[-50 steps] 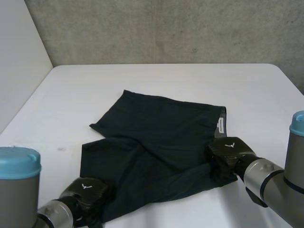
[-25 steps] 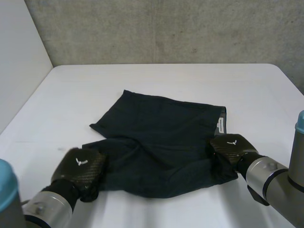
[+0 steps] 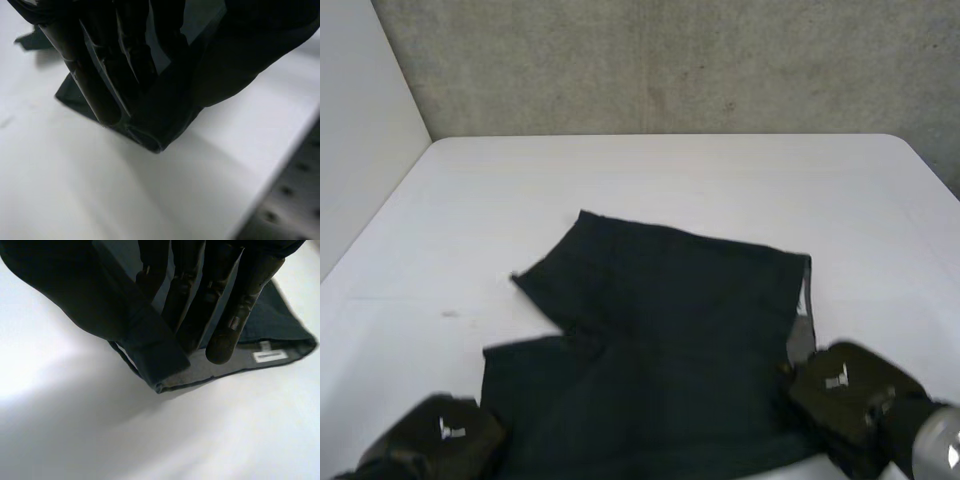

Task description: Fold the shorts.

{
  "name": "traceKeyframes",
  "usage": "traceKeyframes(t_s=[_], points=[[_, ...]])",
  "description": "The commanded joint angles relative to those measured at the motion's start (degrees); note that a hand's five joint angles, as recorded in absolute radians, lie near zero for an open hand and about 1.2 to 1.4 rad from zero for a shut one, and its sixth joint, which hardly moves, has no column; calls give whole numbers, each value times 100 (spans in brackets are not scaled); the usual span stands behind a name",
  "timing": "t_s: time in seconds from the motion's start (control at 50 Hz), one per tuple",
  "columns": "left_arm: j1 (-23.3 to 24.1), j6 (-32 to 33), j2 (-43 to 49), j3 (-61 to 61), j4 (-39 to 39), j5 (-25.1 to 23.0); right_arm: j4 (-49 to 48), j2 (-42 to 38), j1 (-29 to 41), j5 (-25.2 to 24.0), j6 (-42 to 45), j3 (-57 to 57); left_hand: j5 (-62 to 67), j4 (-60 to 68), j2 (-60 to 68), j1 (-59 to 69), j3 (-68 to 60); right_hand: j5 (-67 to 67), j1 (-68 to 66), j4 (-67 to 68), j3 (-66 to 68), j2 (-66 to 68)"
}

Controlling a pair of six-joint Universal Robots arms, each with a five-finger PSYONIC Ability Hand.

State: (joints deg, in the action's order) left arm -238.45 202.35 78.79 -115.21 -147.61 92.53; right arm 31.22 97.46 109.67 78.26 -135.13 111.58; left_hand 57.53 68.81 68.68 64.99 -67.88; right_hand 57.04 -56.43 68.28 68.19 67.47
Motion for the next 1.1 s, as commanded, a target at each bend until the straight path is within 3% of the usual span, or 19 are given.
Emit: traceKeyframes(t_s=[0.02,0.1,0.16,0.28,0.38,0.5,0.6,0.7,0.72,0.74,0.76,0.78,0.84,0.96,1.1], points=[[-96,111,-172,393,121,-780,324,142,-429,-57,593,118,1247,1119,1132,1501,-1212,1296,-2357,1172,1181,1253],[-228,304,572,841,-730,-763,-159,-156,-596,-250,401,-189,1247,1119,1132,1501,-1212,1296,-2357,1172,1181,1253],[-228,428,1198,1237,-1303,-710,-571,-821,-588,-276,-186,-565,1247,1119,1132,1501,-1212,1296,-2357,1172,1181,1253],[-219,630,3034,2783,-2394,-289,-1196,-1667,-465,-145,-1032,-1375,1247,1119,1132,1501,-1212,1296,-2357,1172,1181,1253],[-167,665,4676,4836,-2659,160,-2128,-2599,-175,469,-1288,-2131,1247,1119,1132,1501,-1212,1296,-2357,1172,1181,1253],[-184,683,6217,6896,-2659,204,-3050,-3810,63,1348,-1078,-3000,1247,1119,1132,1501,-1212,1296,-2357,1172,1181,1253],[-176,683,7315,8258,-2693,187,-3675,-4726,72,1639,-726,-3608,1247,1119,1132,1501,-1212,1296,-2357,1172,1181,1253],[-132,683,7721,8770,-2948,160,-4044,-5201,98,1666,-488,-4039,1247,1119,1132,1501,-1212,1296,-2357,1172,1181,1253],[-123,674,7748,8771,-3027,160,-4106,-5263,90,1675,-497,-4083,1247,1119,1132,1501,-1212,136,-1197,12,22,93],[-114,674,7765,8753,-3115,160,-4237,-5315,89,1701,-514,-4153,1247,1119,1132,1501,-1212,-3040,1979,-3164,-3154,-3082],[-88,665,7765,8701,-3246,143,-4299,-5316,89,1719,-540,-4171,-1415,-1543,-1531,-1161,1451,-4470,3410,-4594,-4585,-4513],[-61,674,7757,8648,-3282,160,-4369,-5299,89,1753,-558,-4162,-2841,-2969,-2956,-2586,2876,-5704,4643,-5828,-5819,-5747],[52,665,7687,8350,-3361,160,-4607,-4939,98,1772,-751,-4013,-5753,-5881,-5868,-5499,5788,-5704,4643,-5828,-5819,-5747],[132,595,6950,7594,-3344,195,-4678,-3500,19,1692,-1628,-3338,-5753,-5881,-5868,-5499,5788,-5704,4643,-5828,-5819,-5747],[62,428,5482,5793,-3353,169,-4152,-2610,2,1324,-2280,-2476,-5753,-5881,-5868,-5499,5788,-5704,4643,-5828,-5819,-5747]])
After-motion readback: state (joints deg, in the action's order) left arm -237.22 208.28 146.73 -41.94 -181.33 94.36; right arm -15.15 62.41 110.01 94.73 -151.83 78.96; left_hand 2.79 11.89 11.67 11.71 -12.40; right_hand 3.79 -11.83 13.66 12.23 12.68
